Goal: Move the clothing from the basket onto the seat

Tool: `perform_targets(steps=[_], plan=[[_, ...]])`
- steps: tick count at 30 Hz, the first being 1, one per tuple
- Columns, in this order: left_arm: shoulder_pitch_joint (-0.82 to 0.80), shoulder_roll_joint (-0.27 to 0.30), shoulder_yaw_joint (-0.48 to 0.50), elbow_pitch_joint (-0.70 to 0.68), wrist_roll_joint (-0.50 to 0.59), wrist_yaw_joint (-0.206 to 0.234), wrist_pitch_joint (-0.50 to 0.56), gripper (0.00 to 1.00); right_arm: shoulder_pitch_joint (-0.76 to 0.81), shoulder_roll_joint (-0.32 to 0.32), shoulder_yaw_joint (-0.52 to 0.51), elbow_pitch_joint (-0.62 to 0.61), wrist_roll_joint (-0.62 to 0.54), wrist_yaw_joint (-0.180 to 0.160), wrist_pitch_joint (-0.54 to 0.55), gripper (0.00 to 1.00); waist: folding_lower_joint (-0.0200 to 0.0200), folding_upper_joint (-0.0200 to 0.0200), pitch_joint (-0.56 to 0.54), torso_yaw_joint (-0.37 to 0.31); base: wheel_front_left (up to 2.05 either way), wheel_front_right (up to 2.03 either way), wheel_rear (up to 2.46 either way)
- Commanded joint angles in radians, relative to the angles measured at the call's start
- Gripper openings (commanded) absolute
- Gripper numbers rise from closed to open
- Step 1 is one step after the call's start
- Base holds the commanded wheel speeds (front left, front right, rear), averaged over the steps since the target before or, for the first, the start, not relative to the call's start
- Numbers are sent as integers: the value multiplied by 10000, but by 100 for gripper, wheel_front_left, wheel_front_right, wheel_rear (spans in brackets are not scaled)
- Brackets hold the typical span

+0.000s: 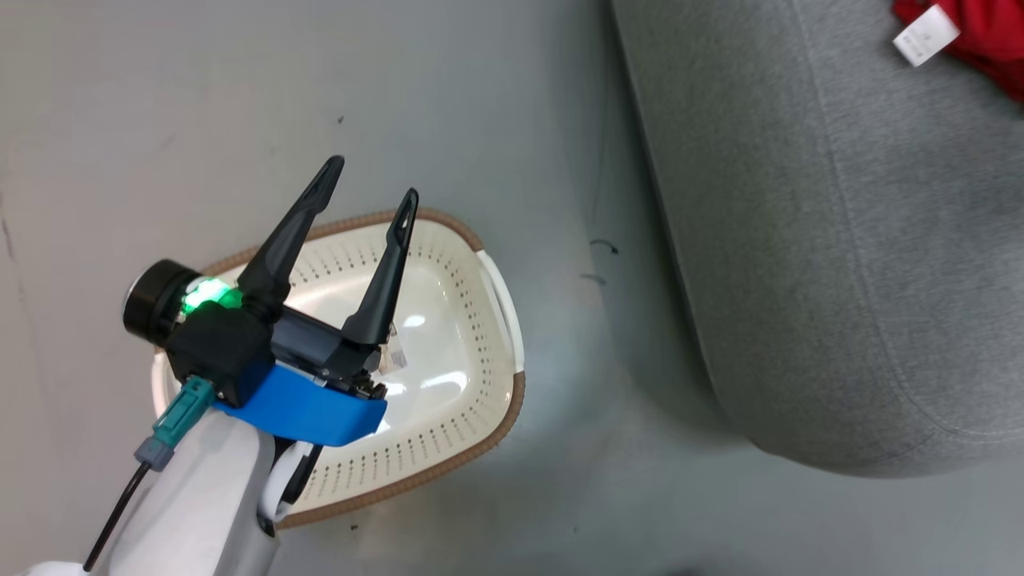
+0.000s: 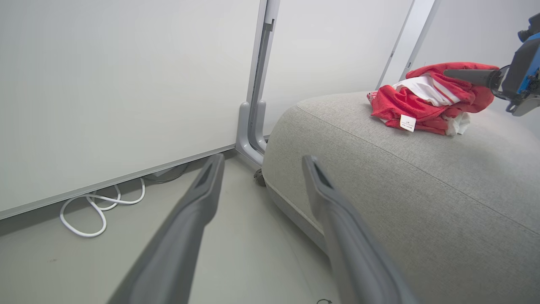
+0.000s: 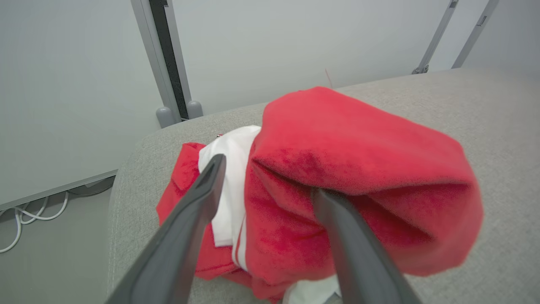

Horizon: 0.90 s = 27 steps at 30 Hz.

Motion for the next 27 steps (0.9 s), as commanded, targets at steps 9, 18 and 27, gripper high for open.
perform_targets(steps=[9, 18, 27], plan=[[1120, -636, 675, 528, -191, -25, -47, 100, 1500, 370, 672, 368, -164, 5, -764, 100, -1, 1, -2162, -55, 0, 0, 0], [2246, -1183, 1360, 885, -172, -25, -47, 100, 3089, 790, 1411, -130, -195, 5, -1021, 100, -1, 1, -3795, 176, 0, 0, 0], [3326, -1572, 2105, 1118, -87, -25, -47, 100, 4794, 1276, 2011, -1704, -160, 5, -987, 100, -1, 1, -4938, 557, 0, 0, 0]])
